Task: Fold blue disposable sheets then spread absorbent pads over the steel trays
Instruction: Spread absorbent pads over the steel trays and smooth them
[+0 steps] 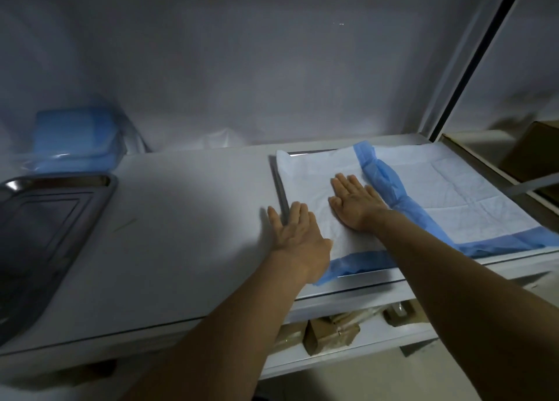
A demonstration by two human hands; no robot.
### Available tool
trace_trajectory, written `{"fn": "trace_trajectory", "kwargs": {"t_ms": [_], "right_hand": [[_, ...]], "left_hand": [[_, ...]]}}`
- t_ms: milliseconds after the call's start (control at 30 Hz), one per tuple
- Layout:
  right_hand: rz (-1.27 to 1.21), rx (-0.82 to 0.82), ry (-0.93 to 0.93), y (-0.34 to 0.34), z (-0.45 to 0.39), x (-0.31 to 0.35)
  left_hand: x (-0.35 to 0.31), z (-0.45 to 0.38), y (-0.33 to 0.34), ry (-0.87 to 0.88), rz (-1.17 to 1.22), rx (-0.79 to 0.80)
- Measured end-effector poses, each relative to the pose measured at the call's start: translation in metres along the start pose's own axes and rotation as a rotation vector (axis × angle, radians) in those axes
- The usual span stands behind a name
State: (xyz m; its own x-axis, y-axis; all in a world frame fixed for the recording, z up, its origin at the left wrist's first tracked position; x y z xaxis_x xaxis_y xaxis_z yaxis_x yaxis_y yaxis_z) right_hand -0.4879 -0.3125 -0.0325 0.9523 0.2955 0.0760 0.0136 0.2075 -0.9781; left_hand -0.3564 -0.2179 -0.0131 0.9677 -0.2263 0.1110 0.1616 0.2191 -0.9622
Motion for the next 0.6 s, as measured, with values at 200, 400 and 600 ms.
{"fn": "trace_trajectory", "kwargs": {"t_ms": [200,400,600], "right_hand": [[-0.528,0.056,-0.126,-0.020,0.051,0.061],[-0.328,0.059,-0.148,0.006,0.073,0.049],[-0.096,0.076,0.031,0.008,0.079,0.000]], "left_hand": [[-0.002,0.002,0.006,-0.004,0.228,-0.087],[0.000,0.010,0.003,-0.021,0.159,-0.042],[0.002,0.020,-0.006,-0.008,0.128,-0.022]]}}
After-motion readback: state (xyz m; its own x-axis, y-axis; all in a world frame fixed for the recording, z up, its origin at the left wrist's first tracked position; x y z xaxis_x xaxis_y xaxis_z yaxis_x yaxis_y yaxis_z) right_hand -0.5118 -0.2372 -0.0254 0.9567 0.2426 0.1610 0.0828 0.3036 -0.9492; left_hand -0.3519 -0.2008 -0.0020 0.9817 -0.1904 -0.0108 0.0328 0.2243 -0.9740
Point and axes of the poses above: each hand's wrist, its own z-axis away from the middle knuckle, its own y-axis out of the palm, x = y × z, the point moved 3 cm from there along -z, towards the middle knuckle, and after that the axes turned 6 degrees about -y, right-handed, at the moved point
